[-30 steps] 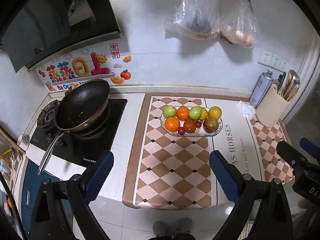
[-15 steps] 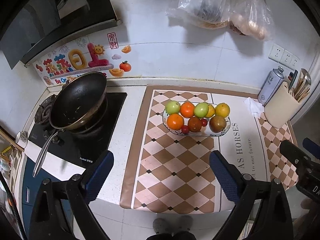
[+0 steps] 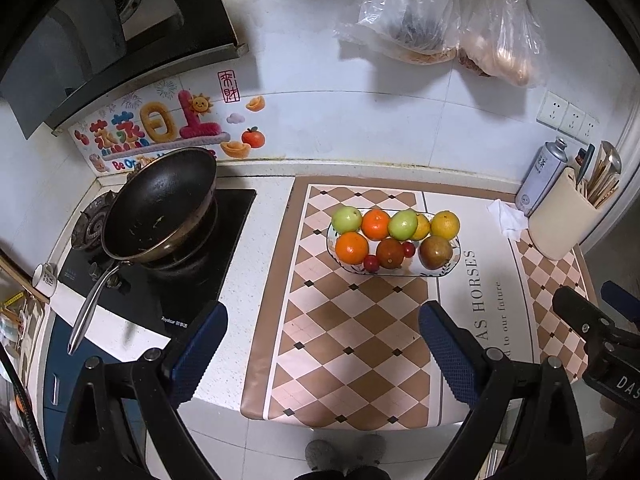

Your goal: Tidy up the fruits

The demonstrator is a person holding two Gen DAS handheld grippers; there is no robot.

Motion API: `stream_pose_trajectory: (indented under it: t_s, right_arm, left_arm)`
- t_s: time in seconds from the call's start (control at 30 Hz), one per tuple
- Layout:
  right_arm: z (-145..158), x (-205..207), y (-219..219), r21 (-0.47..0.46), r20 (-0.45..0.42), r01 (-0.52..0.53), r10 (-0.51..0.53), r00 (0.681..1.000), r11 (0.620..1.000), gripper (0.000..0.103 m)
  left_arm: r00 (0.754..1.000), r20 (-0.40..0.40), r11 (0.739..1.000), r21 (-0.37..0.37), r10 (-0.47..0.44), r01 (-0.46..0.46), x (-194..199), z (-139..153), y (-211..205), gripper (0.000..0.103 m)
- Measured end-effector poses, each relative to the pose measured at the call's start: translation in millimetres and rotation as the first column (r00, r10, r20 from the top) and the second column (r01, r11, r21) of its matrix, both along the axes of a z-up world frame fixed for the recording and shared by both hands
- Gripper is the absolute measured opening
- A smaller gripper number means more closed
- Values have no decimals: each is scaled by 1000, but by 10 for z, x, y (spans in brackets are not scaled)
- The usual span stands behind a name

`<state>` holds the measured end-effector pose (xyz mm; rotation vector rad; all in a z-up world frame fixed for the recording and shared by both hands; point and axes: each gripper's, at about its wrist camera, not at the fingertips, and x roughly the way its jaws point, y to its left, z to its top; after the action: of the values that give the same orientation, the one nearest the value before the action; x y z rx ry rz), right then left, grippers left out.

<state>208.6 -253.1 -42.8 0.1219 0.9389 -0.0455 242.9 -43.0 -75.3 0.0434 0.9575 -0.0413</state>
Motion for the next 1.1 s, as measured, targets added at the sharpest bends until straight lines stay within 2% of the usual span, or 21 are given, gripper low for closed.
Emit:
stream_pose_trajectory:
  t_s: [0.1, 0.7, 1.1]
  right_arm:
    - [2, -7, 0, -5, 2, 1, -1, 1000, 1000, 102]
    - [71, -98, -3, -20, 17, -1, 2, 1000, 1000, 102]
    - [93, -141, -4, -27, 17, -5, 6, 1000, 1000, 102]
  left_arm:
    - [1000, 3, 1000, 1, 4, -4, -22, 23, -3, 101]
    - [999, 46, 1000, 16, 0, -1, -144, 78, -43, 102]
    - [999, 40, 1000, 2, 2, -2, -195, 81, -60, 102]
